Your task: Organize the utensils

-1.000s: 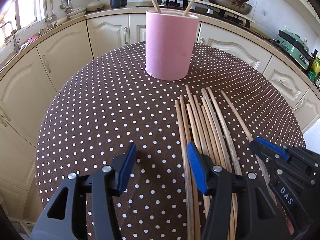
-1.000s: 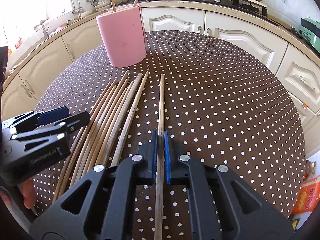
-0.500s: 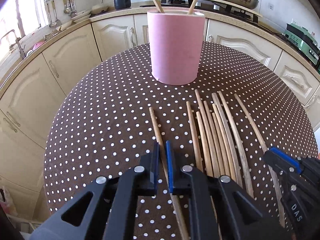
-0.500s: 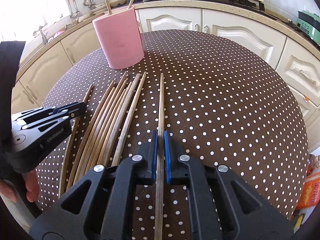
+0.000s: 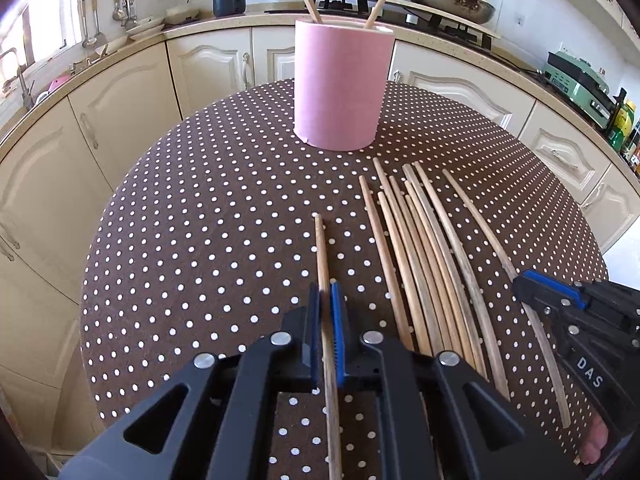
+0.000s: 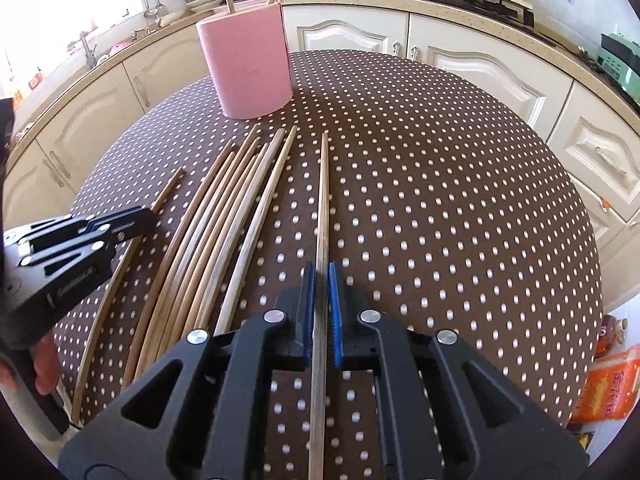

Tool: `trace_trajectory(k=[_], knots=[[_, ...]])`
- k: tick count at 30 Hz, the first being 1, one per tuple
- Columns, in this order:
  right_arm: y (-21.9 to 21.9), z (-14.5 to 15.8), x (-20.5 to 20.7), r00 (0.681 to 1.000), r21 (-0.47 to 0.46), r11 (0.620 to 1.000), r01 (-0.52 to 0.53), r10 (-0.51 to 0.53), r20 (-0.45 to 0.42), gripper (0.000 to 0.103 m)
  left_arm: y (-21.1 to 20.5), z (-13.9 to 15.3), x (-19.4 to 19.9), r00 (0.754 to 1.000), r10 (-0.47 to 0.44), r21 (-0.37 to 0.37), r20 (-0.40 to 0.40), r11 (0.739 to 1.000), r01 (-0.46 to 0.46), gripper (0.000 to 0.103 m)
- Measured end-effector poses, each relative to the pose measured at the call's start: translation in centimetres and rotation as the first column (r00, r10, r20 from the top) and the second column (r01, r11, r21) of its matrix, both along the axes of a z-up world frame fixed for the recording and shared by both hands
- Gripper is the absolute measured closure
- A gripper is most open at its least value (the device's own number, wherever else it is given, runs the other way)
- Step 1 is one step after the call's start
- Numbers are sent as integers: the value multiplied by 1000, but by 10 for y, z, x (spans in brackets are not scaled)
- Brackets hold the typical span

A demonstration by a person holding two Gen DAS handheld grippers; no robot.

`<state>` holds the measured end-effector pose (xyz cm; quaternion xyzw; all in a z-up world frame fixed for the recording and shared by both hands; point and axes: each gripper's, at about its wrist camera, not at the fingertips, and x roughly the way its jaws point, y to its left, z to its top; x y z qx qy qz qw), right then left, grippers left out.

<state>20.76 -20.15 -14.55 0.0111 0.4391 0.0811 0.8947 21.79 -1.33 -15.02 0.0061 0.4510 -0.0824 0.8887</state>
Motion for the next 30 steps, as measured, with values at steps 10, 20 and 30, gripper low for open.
trace_trajectory(k=[10,20,30], knots=[[12,-2,36,999,-62,998,2,1,43,85,1,0,12,999,40,-28,4,999,-40,92],[-2,8,34,996,55,997,46,-50,71,97,9,7,16,997,64,-33,34,997,-63,97],[-10,45,23,980,112,993,42,-63,187,96,8,48,13,985,76,-60,154,996,-67,97]])
